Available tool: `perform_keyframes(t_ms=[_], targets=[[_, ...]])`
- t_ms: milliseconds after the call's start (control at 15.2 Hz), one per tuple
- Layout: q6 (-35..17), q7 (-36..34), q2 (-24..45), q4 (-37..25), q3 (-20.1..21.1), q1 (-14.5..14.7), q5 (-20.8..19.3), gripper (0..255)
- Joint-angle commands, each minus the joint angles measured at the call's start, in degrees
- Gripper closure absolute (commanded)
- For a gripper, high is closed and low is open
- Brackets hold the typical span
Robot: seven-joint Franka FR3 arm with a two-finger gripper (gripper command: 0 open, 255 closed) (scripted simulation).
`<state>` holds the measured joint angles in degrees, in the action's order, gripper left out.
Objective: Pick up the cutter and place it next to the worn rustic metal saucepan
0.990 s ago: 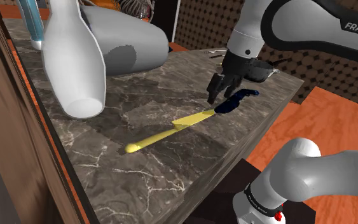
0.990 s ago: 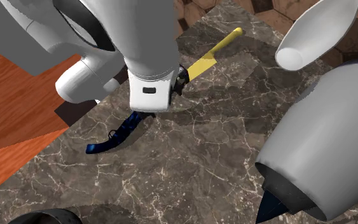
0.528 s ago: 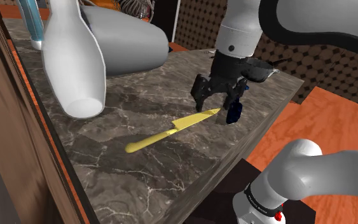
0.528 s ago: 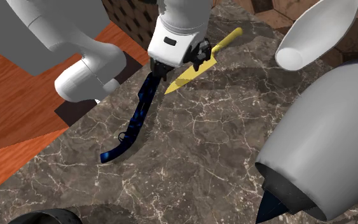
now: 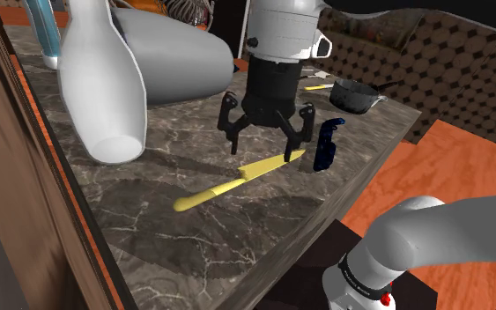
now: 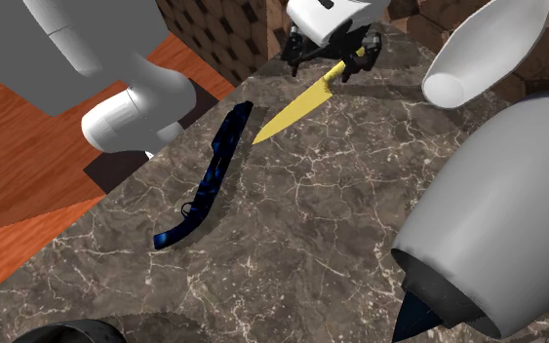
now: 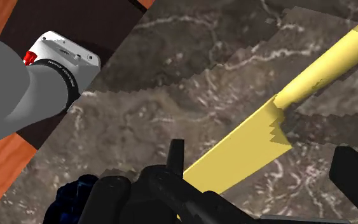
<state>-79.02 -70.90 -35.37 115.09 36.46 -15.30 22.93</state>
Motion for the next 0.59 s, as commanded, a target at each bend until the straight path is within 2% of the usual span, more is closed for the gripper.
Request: perform_keyframes(t_ms=[0, 528], targets=[[0.6, -7.4, 2.9, -3.6, 3.3, -2.2, 1.0, 0], [-4.2, -6.2, 0.3, 3.6, 4.0, -1.0, 2.6, 0]])
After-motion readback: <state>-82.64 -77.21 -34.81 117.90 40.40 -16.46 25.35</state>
